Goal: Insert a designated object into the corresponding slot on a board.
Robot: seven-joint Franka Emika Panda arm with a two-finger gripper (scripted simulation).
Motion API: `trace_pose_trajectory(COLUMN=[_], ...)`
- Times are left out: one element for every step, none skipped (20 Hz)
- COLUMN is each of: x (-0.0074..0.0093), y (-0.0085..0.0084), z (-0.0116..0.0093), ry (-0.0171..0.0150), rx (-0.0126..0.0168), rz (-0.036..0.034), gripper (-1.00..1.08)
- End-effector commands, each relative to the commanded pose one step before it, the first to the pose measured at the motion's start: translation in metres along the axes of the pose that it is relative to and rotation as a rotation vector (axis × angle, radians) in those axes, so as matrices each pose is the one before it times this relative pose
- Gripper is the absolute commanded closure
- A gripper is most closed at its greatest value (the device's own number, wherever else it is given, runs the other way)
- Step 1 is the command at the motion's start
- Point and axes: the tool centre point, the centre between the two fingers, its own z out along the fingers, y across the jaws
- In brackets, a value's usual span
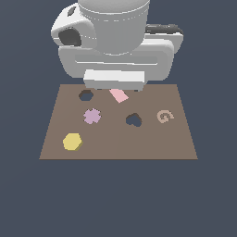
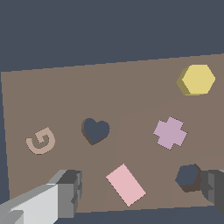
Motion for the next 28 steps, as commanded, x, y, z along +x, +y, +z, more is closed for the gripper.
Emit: trace_pose_trajectory(x=[0.00000,0.00016,0.00048,0.00081,0.00113,0.00146,0.00179,0.00211,0.00244,0.00277,0.00310,0.00343,0.00377,0.00409,0.00440,0.00471,0.00501,0.00529,0.00557,0.00584,0.00609,0.00634,0.00628,0.00597,0.00564,0.00531,0.00498,0.00465], y=[0.00001,0.00018,0.00033,0.00061,0.00088,0.00114,0.00140,0.00166,0.00190,0.00218,0.00243,0.00270,0.00297,0.00322,0.00348,0.00373,0.00395,0.00419,0.00442,0.00463,0.00484,0.00504,0.00499,0.00473,0.00448,0.00420,0.00394,0.00367], z=[0.00000,0.00015,0.00048,0.00080,0.00111,0.00143,0.00175,0.00207,0.00239,0.00271,0.00303,0.00335,0.00367,0.00398,0.00428,0.00457,0.00484,0.00511,0.00536,0.00560,0.00583,0.00604,0.00597,0.00563,0.00530,0.00497,0.00464,0.00431], ry=[0.00000,0.00002,0.00003,0.00005,0.00007,0.00009,0.00011,0.00013,0.00015,0.00017,0.00019,0.00021,0.00024,0.00025,0.00027,0.00029,0.00030,0.00031,0.00032,0.00033,0.00033,0.00033,0.00032,0.00028,0.00025,0.00023,0.00020,0.00018], rx=[0.00000,-0.00006,-0.00010,-0.00018,-0.00026,-0.00033,-0.00040,-0.00047,-0.00053,-0.00060,-0.00067,-0.00073,-0.00079,-0.00085,-0.00090,-0.00094,-0.00097,-0.00101,-0.00103,-0.00104,-0.00105,-0.00106,-0.00101,-0.00092,-0.00084,-0.00076,-0.00069,-0.00063], rz=[0.00000,0.00069,0.00169,0.00292,0.00413,0.00534,0.00654,0.00774,0.00891,0.01015,0.01135,0.01258,0.01380,0.01498,0.01614,0.01728,0.01835,0.01942,0.02043,0.02141,0.02236,0.02327,0.02306,0.02188,0.02069,0.01945,0.01824,0.01701], gripper=[-0.92,-0.92,-0.92,-0.92,-0.92,-0.92,-0.92,-0.92,-0.92,-0.92,-0.92,-0.92,-0.92,-0.92,-0.92,-0.92,-0.92,-0.92,-0.92,-0.92,-0.92,-0.92,-0.92,-0.92,-0.92,-0.92,-0.92,-0.92])
